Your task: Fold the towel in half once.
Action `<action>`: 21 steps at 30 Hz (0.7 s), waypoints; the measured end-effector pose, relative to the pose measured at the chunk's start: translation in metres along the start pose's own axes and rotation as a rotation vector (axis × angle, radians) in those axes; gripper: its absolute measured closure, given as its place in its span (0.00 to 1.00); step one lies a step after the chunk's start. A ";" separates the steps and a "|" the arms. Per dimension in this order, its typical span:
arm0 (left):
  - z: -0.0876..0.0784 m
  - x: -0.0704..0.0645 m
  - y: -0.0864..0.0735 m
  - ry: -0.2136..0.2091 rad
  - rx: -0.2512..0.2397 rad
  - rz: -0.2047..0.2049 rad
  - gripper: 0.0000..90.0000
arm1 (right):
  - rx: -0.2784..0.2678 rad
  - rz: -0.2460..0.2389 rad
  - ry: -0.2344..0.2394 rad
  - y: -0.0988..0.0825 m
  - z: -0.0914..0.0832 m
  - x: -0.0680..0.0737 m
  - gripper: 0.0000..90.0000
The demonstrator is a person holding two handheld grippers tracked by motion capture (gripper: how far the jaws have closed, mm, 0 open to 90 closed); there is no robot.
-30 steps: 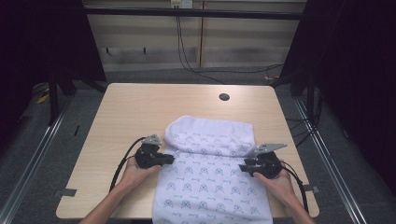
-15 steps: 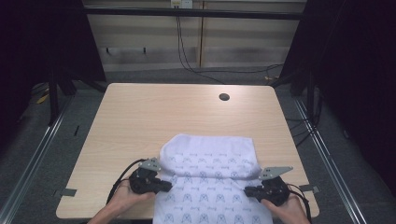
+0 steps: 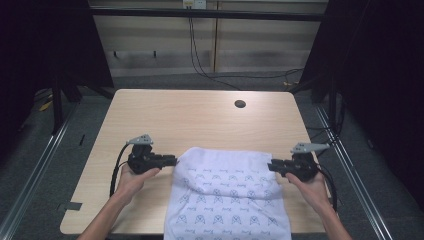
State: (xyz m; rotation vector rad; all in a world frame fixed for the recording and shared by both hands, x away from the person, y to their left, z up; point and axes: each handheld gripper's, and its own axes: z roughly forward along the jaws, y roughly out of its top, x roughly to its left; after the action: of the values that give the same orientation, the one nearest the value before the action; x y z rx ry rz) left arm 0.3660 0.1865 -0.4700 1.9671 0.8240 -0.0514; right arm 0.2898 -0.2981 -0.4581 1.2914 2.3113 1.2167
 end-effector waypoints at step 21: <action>0.069 0.005 0.002 0.026 0.131 0.060 0.68 | 0.079 -0.001 -0.114 -0.002 0.059 -0.031 0.64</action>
State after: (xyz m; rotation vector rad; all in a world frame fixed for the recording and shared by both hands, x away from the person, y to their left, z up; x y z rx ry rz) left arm 0.3914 0.1331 -0.5068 2.1185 0.7949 -0.0453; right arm 0.3387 -0.2908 -0.5030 1.3486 2.2992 1.0320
